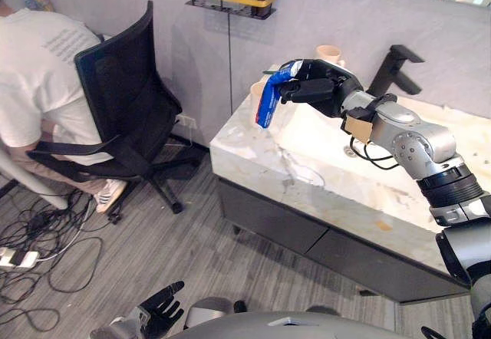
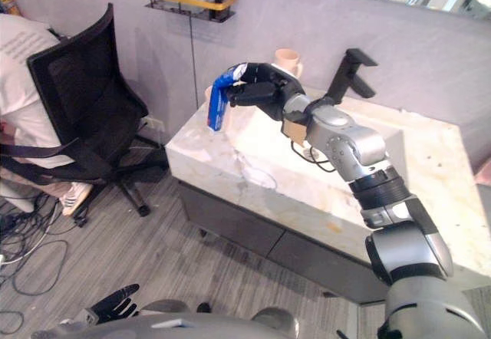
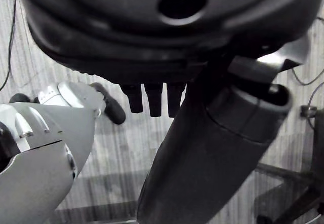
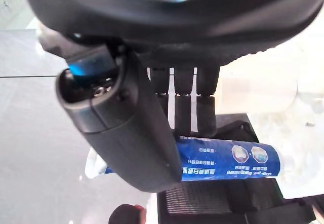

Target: Organize the bathroom.

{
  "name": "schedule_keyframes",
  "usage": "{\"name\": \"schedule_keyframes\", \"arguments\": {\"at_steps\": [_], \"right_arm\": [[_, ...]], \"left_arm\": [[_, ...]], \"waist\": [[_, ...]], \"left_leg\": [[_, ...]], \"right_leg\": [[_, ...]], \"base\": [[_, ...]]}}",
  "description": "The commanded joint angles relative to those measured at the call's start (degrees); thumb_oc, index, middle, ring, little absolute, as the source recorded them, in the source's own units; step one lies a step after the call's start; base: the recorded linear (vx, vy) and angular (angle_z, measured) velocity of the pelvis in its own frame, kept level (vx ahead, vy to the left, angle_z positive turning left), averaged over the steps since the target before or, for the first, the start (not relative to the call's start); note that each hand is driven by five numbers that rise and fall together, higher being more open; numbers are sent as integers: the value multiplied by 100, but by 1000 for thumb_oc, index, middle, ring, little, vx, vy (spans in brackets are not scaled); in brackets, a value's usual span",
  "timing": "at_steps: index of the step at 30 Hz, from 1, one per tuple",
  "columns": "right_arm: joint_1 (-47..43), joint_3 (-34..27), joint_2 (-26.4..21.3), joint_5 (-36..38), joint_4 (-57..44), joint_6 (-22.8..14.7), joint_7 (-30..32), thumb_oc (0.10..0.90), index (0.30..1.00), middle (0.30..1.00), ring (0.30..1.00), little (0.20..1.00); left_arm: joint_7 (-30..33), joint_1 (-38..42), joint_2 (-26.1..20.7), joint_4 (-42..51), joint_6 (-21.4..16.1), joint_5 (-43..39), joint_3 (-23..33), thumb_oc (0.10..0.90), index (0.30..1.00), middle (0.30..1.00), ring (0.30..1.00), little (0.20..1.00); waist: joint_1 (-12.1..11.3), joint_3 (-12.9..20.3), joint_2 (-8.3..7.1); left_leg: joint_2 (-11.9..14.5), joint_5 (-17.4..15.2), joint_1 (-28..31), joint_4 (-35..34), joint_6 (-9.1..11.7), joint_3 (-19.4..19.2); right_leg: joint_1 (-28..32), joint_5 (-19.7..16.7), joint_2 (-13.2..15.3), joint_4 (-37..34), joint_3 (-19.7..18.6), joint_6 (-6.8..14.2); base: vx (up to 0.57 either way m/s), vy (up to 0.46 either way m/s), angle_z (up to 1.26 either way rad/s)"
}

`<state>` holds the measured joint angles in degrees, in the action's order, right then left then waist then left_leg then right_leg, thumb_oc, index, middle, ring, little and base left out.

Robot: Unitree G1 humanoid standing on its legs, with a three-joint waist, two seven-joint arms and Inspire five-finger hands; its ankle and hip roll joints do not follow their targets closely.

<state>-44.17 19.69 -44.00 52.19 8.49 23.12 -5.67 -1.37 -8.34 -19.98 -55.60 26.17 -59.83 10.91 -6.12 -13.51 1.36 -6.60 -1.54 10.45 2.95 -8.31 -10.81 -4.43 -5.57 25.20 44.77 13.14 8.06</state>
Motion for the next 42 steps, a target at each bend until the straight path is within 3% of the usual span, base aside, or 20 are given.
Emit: {"name": "schedule_keyframes", "arguments": {"at_steps": [1,2,3,4,5,8,18,27,35,42], "right_arm": [[-936,-907,-547,118,-101,-1152,159,400,300,300,300,300],[-965,-902,-605,185,-151,-1194,247,400,300,300,300,300],[-991,-874,-663,304,-205,-1225,360,400,300,300,300,300],[-991,-874,-663,304,-205,-1225,360,400,300,300,300,300],[-1100,-764,-834,444,-95,-1280,363,400,300,300,300,300],[-1359,-598,-930,554,318,-1450,182,400,300,300,300,300],[-975,-1071,-1069,449,5,-1561,438,400,300,300,300,300],[-1039,-1223,-1438,731,186,-1610,190,400,300,300,300,300],[-1360,-1026,-1497,865,454,-1765,-63,400,300,300,300,300],[-1649,-838,-1349,926,372,-1592,115,400,300,300,300,300]], "left_arm": [[36,-261,-110,226,7,159,-429,800,900,900,900,900],[21,-250,-154,205,-69,156,-479,800,900,900,900,900],[-36,-259,-262,183,-85,143,-534,800,900,900,900,900],[-36,-259,-262,183,-85,143,-534,800,900,900,900,900],[-163,-227,-336,73,-118,202,-569,800,900,900,900,900],[-246,-135,-351,-85,-104,354,-501,800,900,900,900,900],[-441,-206,-429,146,85,751,-384,800,900,900,900,900],[-604,-312,-478,55,82,938,-288,800,900,900,900,900],[-661,-375,-489,-2,153,1044,-326,800,900,900,900,900],[-453,-389,-417,86,195,820,-415,800,900,900,900,900]], "waist": [[35,346,-186],[91,314,-297],[138,294,-371],[138,294,-371],[155,350,-431],[172,429,-476],[214,276,-553],[278,329,-538],[221,423,-591],[172,447,-601]], "left_leg": [[246,-365,-95,324,733,586],[231,-503,-76,361,775,679],[262,-650,-98,471,767,713],[262,-650,-98,471,767,713],[331,-667,-204,592,737,716],[395,-632,-168,504,758,683],[401,-681,-205,503,682,683],[446,-711,-191,511,697,664],[478,-751,-163,541,706,710],[441,-768,-82,498,706,794]], "right_leg": [[145,-90,-674,-2421,-223,203],[101,-296,-701,-3065,-345,299],[33,-430,-794,-3279,-524,355],[33,-430,-794,-3279,-524,355],[204,-178,-955,-3550,-620,321],[333,-113,-1082,-3706,-622,364],[23,-368,-996,-3421,-553,466],[-48,-201,-1037,-3388,-564,439],[-73,-152,-1035,-3312,-552,433],[-101,-253,-1006,-3202,-533,453]], "base": [[77,-244,44],[101,-352,71],[61,-226,54],[51,-231,82],[61,-184,66],[61,-134,36],[59,-98,1],[57,-26,-1],[58,-15,4],[53,29,5]]}}
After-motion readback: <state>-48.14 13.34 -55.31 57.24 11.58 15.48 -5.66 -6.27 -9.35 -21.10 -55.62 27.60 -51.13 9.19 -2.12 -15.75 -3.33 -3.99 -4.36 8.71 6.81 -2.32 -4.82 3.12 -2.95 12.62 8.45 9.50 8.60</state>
